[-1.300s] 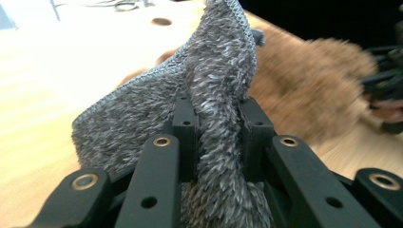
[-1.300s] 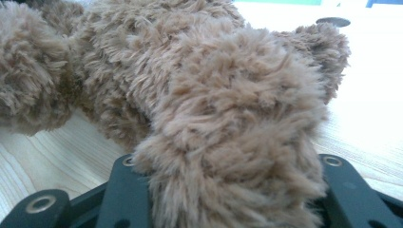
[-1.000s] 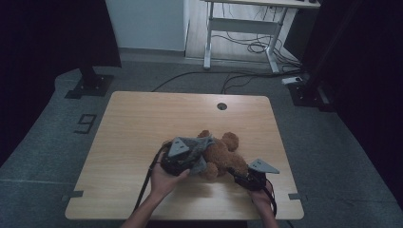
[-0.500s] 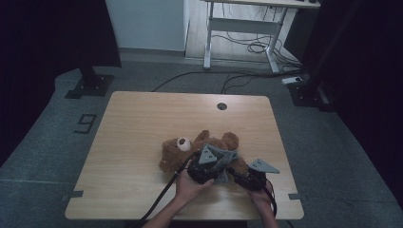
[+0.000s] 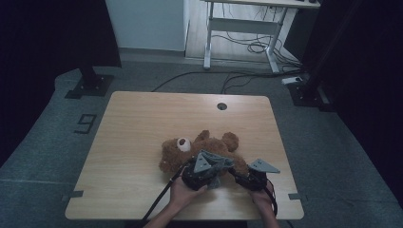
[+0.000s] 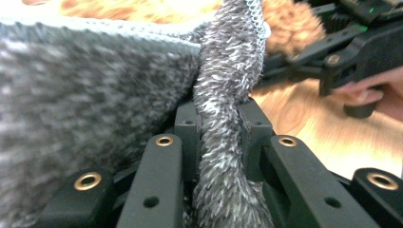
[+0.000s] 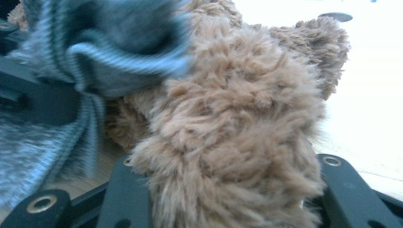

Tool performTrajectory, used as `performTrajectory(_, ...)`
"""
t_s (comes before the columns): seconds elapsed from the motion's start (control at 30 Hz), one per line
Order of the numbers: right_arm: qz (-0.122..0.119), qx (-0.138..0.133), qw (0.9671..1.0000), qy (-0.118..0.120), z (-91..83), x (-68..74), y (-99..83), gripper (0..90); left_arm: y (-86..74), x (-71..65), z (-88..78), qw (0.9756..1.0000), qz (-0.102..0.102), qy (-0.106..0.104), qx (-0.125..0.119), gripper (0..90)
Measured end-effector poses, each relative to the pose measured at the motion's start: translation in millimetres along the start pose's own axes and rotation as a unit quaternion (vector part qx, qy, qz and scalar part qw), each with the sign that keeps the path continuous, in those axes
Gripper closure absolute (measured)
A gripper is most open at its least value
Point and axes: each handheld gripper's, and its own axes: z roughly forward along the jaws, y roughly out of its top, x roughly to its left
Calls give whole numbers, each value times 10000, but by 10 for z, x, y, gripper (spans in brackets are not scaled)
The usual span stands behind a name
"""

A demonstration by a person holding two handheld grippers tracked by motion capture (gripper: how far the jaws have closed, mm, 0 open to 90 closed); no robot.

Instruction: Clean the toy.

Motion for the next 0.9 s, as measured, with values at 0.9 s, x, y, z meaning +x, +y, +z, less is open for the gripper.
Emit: performTrajectory(0.9, -118, -47, 9999, 79, 4, -23, -24, 530, -725, 945, -1096, 9860, -1276, 889, -600, 731)
